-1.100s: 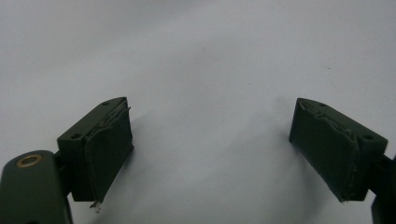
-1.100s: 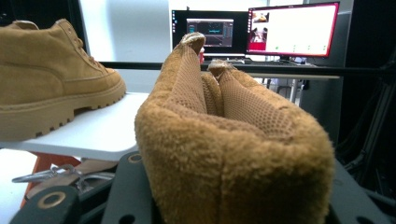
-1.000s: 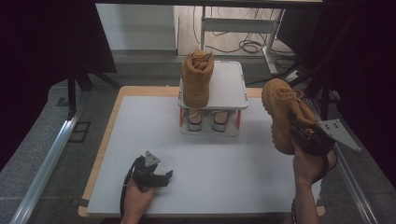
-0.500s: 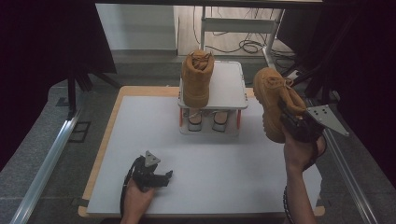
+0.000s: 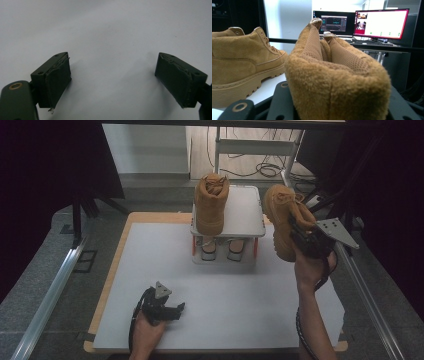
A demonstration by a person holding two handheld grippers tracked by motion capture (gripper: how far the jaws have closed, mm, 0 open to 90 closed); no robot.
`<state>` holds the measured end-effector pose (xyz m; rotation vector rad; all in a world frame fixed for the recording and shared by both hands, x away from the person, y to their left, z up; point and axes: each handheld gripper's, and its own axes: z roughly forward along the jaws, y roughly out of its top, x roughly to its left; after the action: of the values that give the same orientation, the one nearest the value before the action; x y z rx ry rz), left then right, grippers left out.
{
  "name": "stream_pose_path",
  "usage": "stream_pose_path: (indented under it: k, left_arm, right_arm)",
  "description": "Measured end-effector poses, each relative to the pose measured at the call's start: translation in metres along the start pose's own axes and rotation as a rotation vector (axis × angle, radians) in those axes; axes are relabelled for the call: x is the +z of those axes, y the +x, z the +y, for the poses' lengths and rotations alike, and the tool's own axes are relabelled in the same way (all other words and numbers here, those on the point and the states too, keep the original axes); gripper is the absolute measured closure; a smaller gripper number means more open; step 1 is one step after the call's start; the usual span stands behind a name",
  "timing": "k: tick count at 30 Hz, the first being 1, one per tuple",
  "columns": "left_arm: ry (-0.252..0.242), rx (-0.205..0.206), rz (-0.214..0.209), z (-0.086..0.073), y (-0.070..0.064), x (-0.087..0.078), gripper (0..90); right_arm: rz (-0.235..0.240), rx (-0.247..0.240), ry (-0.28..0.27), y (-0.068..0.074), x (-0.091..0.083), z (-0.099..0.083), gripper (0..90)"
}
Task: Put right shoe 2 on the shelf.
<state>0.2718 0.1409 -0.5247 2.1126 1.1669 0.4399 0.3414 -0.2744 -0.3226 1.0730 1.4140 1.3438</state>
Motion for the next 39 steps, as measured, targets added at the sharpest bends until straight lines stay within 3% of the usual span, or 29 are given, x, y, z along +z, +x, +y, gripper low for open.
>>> stream_pose_path:
  k: [39]
  left_arm:
    - [0.002,0.005,0.000,0.000,0.000,0.000,13.2]
  right_arm:
    - [0.086,-0.019,0.038,0.059,0.083,0.009,56.4]
